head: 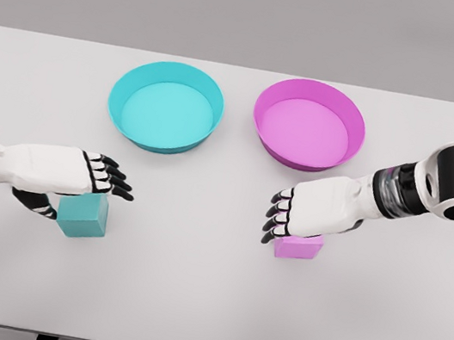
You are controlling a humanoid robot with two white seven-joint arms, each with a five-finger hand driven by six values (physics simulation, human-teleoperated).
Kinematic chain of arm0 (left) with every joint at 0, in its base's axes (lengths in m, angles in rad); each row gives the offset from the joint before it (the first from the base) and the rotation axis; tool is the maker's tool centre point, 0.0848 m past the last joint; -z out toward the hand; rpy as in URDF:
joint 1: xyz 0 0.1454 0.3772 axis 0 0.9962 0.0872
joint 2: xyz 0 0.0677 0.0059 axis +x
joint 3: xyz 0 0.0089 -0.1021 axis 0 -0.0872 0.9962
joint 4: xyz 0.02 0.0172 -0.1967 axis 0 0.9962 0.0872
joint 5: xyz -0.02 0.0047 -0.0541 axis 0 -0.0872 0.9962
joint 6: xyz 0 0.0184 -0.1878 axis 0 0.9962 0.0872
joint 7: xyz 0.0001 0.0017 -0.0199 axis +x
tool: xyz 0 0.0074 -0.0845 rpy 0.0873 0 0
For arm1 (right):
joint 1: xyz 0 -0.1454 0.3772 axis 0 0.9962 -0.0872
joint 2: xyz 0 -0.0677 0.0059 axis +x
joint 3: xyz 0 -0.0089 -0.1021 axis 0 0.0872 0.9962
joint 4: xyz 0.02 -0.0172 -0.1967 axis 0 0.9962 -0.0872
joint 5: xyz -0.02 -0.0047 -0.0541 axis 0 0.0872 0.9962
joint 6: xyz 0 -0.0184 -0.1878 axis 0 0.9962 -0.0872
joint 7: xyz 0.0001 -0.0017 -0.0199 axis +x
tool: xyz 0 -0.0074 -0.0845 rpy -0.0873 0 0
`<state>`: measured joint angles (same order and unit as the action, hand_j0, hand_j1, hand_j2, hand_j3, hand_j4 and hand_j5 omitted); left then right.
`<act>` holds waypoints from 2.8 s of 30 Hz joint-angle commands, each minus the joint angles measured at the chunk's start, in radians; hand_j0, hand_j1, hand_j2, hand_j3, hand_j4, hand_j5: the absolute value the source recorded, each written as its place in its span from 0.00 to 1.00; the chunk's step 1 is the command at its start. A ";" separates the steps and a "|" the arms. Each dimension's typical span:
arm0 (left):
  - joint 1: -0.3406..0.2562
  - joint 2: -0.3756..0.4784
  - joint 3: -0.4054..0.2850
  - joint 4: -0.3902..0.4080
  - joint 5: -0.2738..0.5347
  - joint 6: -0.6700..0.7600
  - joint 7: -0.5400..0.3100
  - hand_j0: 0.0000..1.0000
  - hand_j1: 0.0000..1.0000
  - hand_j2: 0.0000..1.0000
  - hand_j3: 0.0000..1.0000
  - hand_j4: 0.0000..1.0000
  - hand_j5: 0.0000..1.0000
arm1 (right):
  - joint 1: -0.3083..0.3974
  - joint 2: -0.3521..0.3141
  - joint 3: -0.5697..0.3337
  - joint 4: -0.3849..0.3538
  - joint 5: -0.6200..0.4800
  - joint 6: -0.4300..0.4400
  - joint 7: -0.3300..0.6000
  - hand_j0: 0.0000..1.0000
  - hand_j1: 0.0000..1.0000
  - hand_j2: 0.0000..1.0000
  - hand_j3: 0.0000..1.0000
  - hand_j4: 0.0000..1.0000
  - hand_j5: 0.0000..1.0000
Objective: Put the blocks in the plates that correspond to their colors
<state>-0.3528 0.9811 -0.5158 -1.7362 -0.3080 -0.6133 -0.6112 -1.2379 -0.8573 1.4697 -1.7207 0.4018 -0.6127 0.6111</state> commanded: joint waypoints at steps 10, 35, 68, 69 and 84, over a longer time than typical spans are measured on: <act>0.003 -0.009 -0.003 0.006 -0.031 0.002 0.000 0.94 0.94 0.94 0.94 0.94 0.94 | 0.000 0.001 0.006 0.001 -0.001 0.002 0.000 1.00 1.00 1.00 1.00 1.00 1.00; 0.006 0.002 -0.007 -0.003 -0.045 0.002 0.000 0.56 0.56 0.56 0.56 0.56 0.56 | -0.005 0.021 0.031 0.009 0.032 0.002 0.000 0.66 0.66 0.66 0.66 0.66 0.66; -0.106 -0.079 0.114 0.064 -0.013 0.002 0.000 0.56 0.56 0.56 0.56 0.56 0.56 | -0.046 0.037 -0.015 0.158 -0.098 0.002 0.000 0.49 0.49 0.49 0.49 0.49 0.49; -0.110 -0.087 0.114 0.070 -0.014 0.002 0.000 0.56 0.56 0.56 0.56 0.56 0.56 | -0.046 0.037 -0.026 0.164 -0.104 0.002 0.000 0.49 0.49 0.49 0.49 0.49 0.49; -0.209 -0.246 0.114 0.231 -0.020 0.002 0.000 0.56 0.56 0.56 0.56 0.56 0.56 | -0.067 0.067 -0.147 0.296 -0.202 0.002 0.000 0.49 0.49 0.49 0.49 0.49 0.49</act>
<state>-0.5676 0.7485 -0.4034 -1.5228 -0.3334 -0.6137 -0.6114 -1.3054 -0.7891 1.3475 -1.4419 0.2099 -0.6129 0.6116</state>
